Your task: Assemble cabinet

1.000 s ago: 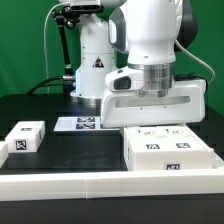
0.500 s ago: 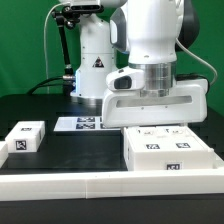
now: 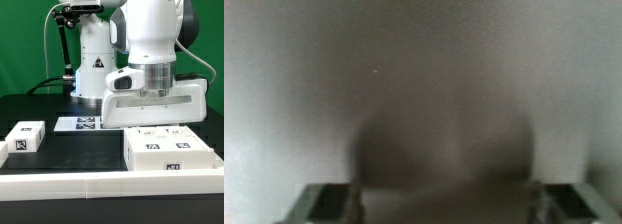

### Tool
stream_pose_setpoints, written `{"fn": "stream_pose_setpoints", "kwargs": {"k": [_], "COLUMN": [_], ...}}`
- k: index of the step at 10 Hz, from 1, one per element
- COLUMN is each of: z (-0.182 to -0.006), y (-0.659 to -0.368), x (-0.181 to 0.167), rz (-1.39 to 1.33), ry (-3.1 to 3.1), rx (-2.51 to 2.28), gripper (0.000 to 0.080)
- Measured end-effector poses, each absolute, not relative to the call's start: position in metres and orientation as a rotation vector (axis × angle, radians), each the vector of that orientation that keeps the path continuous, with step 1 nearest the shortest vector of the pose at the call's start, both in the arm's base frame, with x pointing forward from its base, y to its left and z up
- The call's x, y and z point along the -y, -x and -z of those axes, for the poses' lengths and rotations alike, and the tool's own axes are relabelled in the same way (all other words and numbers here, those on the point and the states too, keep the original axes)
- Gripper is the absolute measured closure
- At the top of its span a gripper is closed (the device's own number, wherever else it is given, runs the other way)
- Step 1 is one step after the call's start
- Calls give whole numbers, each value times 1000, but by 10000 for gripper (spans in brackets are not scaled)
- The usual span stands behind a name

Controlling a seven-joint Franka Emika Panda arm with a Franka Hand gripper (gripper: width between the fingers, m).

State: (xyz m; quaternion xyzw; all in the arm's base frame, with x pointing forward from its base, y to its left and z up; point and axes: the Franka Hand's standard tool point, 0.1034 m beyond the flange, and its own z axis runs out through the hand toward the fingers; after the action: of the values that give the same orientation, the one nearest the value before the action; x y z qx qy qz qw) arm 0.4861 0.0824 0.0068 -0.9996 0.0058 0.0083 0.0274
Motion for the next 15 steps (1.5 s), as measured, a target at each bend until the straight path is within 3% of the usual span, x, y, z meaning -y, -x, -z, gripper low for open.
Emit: {"fn": "stream_pose_setpoints", "kwargs": {"k": [1, 2, 9, 13, 15], "z": [-7, -6, -7, -40, -42], "y": [-486, -485, -485, -485, -485], "x": [-82, -82, -83, -84, -83], "rz": [-26, -29, -30, -50, -56], "ry": [3087, 3086, 3083, 3084, 3085], "rx": [-16, -19, -12, 33, 33], "gripper": [496, 624, 622, 622, 622]}}
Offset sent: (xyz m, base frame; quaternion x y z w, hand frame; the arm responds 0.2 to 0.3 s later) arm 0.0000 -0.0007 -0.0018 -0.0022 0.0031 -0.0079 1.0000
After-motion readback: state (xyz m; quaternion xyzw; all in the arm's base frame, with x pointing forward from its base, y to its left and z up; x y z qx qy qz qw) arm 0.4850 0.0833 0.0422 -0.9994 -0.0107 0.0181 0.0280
